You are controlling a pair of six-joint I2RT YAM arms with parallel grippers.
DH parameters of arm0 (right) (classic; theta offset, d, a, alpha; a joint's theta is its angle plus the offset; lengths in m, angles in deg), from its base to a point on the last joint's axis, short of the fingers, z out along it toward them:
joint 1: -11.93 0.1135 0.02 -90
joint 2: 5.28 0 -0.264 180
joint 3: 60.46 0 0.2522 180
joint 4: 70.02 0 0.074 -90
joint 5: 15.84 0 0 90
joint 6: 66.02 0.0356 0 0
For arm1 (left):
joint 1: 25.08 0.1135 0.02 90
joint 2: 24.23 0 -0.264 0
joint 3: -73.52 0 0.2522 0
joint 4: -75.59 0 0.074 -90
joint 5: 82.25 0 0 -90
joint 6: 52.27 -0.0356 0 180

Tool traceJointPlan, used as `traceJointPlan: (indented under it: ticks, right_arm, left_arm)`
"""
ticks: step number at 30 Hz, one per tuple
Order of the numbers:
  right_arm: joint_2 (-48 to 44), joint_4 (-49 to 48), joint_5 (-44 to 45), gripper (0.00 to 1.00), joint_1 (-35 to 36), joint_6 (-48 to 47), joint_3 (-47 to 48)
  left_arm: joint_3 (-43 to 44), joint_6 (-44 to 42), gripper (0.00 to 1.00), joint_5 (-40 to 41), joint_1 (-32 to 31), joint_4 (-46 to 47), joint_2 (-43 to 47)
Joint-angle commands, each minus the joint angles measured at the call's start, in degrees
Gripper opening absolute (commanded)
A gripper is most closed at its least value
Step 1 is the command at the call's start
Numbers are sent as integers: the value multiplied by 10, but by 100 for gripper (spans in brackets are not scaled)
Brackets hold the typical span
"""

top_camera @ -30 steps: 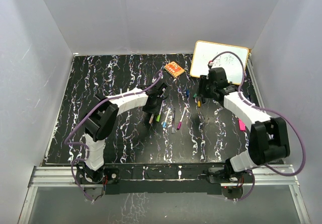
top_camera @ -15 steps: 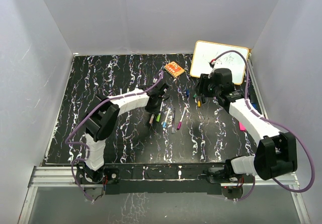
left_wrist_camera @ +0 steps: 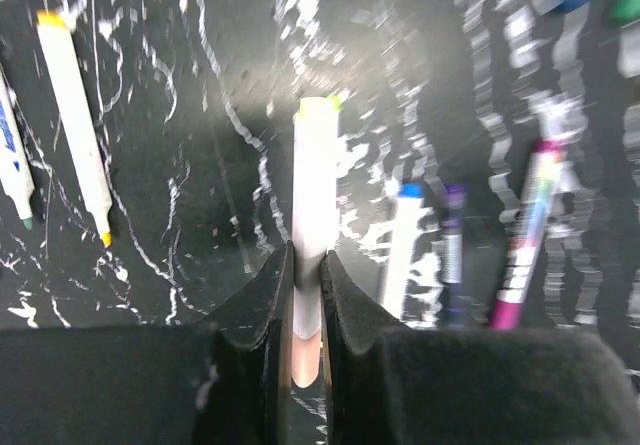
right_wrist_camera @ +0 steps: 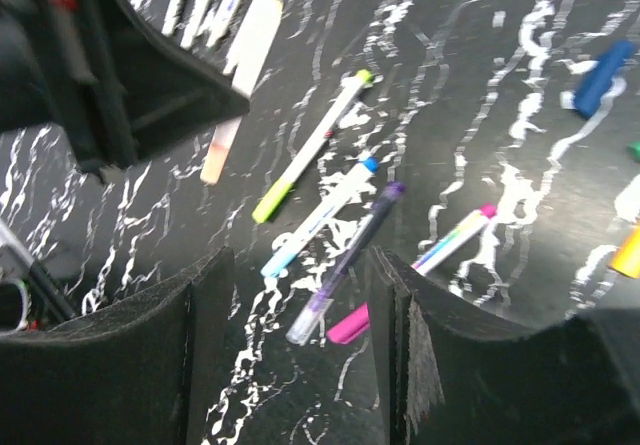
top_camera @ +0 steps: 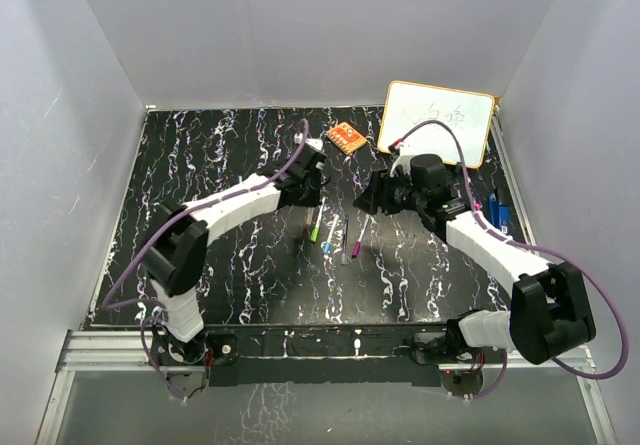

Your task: Open the pen caps

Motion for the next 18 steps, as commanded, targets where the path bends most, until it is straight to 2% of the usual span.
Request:
traceJointPlan:
  ticks: [1,10,18]
  right_arm:
    - [0,-88,-37,54,35,24,-17]
    - [30,-180,-59,55,80,75,-45]
    - [40,-235,-84,56,85,109,-53]
  left_arm:
    - [-37,50,0,-31,1,122,120]
    - [-175,148,0,-94,0,323,220]
    - [-231,207,0,-111,0,384,245]
